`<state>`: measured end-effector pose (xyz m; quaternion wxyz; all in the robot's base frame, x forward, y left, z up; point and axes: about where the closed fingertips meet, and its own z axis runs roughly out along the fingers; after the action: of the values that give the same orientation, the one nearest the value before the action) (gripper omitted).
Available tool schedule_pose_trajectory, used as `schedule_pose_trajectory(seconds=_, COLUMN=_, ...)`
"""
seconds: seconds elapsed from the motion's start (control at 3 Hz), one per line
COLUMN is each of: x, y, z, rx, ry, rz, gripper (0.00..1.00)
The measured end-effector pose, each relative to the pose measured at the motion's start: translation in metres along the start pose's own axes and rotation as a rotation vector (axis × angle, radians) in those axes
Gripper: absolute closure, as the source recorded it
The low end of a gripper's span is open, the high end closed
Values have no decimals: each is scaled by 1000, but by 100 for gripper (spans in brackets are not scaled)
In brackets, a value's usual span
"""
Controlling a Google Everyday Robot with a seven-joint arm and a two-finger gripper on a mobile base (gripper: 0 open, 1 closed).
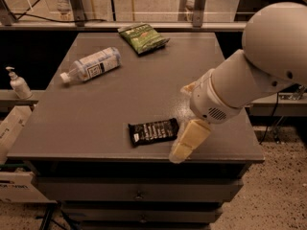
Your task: Move rxbar chocolate near blue plastic bottle
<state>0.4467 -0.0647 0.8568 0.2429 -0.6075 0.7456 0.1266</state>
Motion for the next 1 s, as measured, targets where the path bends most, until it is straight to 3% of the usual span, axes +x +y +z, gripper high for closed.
schedule_pose_trajectory(seconds=0.33, x=-2, y=1, z=30, rx=-23, ry=-12, rz=3, gripper=0)
schedule_pose_trajectory(seconds=1.0, x=-2, y=-9, z=66, rx=-44, ry=-14, rz=22, gripper=41)
